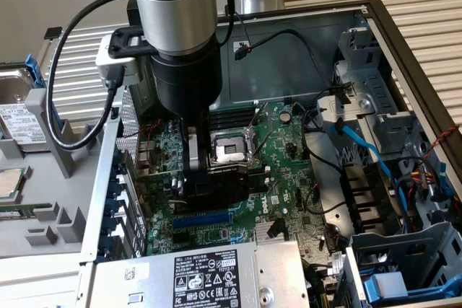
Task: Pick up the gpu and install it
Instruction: 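Insert the gpu into the slot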
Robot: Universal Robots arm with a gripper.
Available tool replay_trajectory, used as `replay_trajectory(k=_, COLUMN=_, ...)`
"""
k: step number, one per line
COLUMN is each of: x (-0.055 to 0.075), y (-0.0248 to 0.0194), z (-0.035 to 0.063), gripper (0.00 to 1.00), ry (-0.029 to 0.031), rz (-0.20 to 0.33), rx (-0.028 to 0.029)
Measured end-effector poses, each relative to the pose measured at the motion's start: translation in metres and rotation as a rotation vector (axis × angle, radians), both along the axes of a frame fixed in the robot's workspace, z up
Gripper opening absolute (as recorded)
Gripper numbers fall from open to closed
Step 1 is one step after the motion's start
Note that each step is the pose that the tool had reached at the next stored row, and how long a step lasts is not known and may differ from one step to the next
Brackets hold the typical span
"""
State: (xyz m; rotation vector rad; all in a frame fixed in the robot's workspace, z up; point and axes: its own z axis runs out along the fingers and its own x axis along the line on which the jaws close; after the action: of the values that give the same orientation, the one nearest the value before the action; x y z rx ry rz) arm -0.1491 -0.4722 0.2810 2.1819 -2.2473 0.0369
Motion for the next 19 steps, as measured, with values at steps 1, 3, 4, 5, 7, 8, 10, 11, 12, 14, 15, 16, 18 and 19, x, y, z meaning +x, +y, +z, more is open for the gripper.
replay_trajectory(k=1, x=0.0000, y=0.0000, z=0.0000, gripper=0.27, ry=0.0000, rz=0.001, rx=0.0000)
replay_trajectory(k=3, x=0.0001, y=0.0000, z=0.0000, gripper=0.27, ry=0.0001, rz=0.002, rx=-0.0001)
replay_trajectory(k=4, x=0.0001, y=0.0000, z=-0.0001, gripper=0.27, ry=0.0001, rz=0.003, rx=-0.0002)
replay_trajectory(k=5, x=0.0001, y=0.0000, z=-0.0001, gripper=0.27, ry=0.0001, rz=0.003, rx=-0.0001)
replay_trajectory(k=7, x=0.0001, y=0.0000, z=-0.0003, gripper=0.27, ry=0.0000, rz=0.003, rx=0.0000)
replay_trajectory(k=8, x=0.0001, y=0.0001, z=-0.0004, gripper=0.27, ry=-0.0001, rz=0.003, rx=0.0002)
replay_trajectory(k=10, x=0.0001, y=0.0003, z=-0.0005, gripper=0.27, ry=0.0001, rz=0.005, rx=-0.0002)
replay_trajectory(k=11, x=0.0000, y=0.0003, z=-0.0009, gripper=0.27, ry=0.0000, rz=0.007, rx=-0.0001)
replay_trajectory(k=12, x=-0.0001, y=0.0003, z=-0.0009, gripper=0.27, ry=0.0000, rz=0.007, rx=0.0000)
replay_trajectory(k=14, x=-0.0001, y=0.0003, z=-0.0009, gripper=0.27, ry=-0.0001, rz=0.008, rx=-0.0002)
replay_trajectory(k=15, x=-0.0002, y=0.0003, z=-0.0009, gripper=0.27, ry=0.0000, rz=0.007, rx=-0.0001)
replay_trajectory(k=16, x=-0.0002, y=0.0003, z=-0.0009, gripper=0.27, ry=0.0000, rz=0.008, rx=-0.0001)
replay_trajectory(k=18, x=-0.0002, y=0.0003, z=-0.0009, gripper=0.27, ry=0.0000, rz=0.008, rx=-0.0001)
replay_trajectory(k=19, x=-0.0002, y=0.0003, z=-0.0009, gripper=0.27, ry=0.0000, rz=0.008, rx=-0.0002)
